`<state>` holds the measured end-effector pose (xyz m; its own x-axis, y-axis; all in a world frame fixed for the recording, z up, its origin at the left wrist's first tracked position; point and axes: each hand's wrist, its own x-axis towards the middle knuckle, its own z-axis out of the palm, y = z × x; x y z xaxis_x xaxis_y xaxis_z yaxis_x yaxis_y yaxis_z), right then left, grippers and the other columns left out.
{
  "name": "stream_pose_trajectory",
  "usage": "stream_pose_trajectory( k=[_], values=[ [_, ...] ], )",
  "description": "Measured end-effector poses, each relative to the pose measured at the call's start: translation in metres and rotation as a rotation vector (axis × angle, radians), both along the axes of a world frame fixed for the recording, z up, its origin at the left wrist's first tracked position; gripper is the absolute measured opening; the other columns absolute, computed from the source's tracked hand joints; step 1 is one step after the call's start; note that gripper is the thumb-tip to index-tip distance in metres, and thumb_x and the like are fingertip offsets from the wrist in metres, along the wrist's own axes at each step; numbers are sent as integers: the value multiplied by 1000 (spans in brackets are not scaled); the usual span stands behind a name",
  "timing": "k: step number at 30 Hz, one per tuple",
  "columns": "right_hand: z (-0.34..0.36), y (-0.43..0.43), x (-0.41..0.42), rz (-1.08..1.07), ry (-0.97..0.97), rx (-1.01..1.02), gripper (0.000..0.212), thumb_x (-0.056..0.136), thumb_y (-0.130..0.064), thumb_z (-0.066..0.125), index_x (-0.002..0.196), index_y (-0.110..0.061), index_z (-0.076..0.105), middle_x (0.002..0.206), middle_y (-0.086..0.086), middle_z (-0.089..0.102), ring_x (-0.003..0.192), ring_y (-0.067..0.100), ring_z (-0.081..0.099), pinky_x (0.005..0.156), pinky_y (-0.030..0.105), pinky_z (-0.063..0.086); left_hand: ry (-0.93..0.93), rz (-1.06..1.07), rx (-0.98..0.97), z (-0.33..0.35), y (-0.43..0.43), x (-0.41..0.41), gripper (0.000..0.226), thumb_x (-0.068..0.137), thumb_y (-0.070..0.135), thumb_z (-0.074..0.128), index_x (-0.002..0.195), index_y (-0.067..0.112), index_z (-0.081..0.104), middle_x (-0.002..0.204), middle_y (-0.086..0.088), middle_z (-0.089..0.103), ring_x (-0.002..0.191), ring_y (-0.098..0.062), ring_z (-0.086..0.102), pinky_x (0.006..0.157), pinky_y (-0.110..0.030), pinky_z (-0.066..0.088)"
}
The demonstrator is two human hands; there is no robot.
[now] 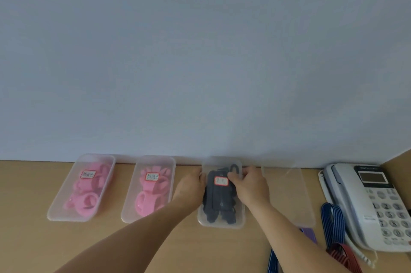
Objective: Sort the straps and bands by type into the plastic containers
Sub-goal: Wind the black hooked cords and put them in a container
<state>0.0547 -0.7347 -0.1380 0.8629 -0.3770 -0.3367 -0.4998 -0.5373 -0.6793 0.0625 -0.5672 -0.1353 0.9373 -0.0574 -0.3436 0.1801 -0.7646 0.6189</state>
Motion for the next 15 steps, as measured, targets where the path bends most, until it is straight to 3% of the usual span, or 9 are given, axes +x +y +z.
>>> stream_pose_trajectory(
  k=[2, 3, 5, 8, 13, 15],
  values=[
    [-2, 2, -2, -11, -12, -4, 28, 85, -42, 67, 93, -16, 58, 83, -7, 63, 74, 13, 59, 63, 30, 44, -25, -6, 52, -1, -3, -3, 38, 106, 26, 30, 140, 16, 44, 112, -4, 62, 88, -19, 63, 71, -27, 48],
    [-1, 2, -3, -8, -21, -10, 27, 86, -40, 68, 93, -16, 57, 83, -7, 62, 73, 12, 58, 62, 30, 42, -45, -26, 84, -2, -6, -4, 46, 105, 24, 32, 151, 17, 28, 127, -7, 54, 99, -23, 61, 74, -29, 46],
    [-1, 1, -3, 5, -36, -5, 25, 87, -37, 68, 92, -15, 57, 83, -6, 62, 72, 11, 58, 59, 29, 42, -89, -106, 193, -3, -11, -7, 63, 103, 17, 36, 157, 16, 4, 140, -7, 39, 115, -25, 52, 81, -30, 44],
    [-1, -1, -3, 12, -47, 38, 21, 87, -33, 69, 91, -16, 58, 84, -7, 62, 74, 9, 57, 60, 28, 43, -179, -225, 390, -6, -10, -9, 64, 101, 17, 39, 155, 12, 6, 143, -7, 36, 124, -23, 44, 97, -30, 42],
    [-2, 1, -8, -47, -80, 114, 14, 87, -28, 69, 91, -18, 60, 83, -9, 61, 76, 11, 58, 65, 29, 46, -293, -321, 503, -6, 0, -14, 57, 104, 34, 23, 156, 13, 11, 149, -4, 35, 133, -22, 35, 109, -33, 29],
    [-3, 2, -10, -54, -90, 106, 12, 88, -29, 68, 92, -21, 60, 82, -11, 60, 75, 9, 57, 62, 27, 42, -289, -368, 572, 1, 1, -15, 60, 103, 39, 19, 155, 9, 13, 158, -9, 23, 144, -26, 22, 115, -38, 20]
  ],
)
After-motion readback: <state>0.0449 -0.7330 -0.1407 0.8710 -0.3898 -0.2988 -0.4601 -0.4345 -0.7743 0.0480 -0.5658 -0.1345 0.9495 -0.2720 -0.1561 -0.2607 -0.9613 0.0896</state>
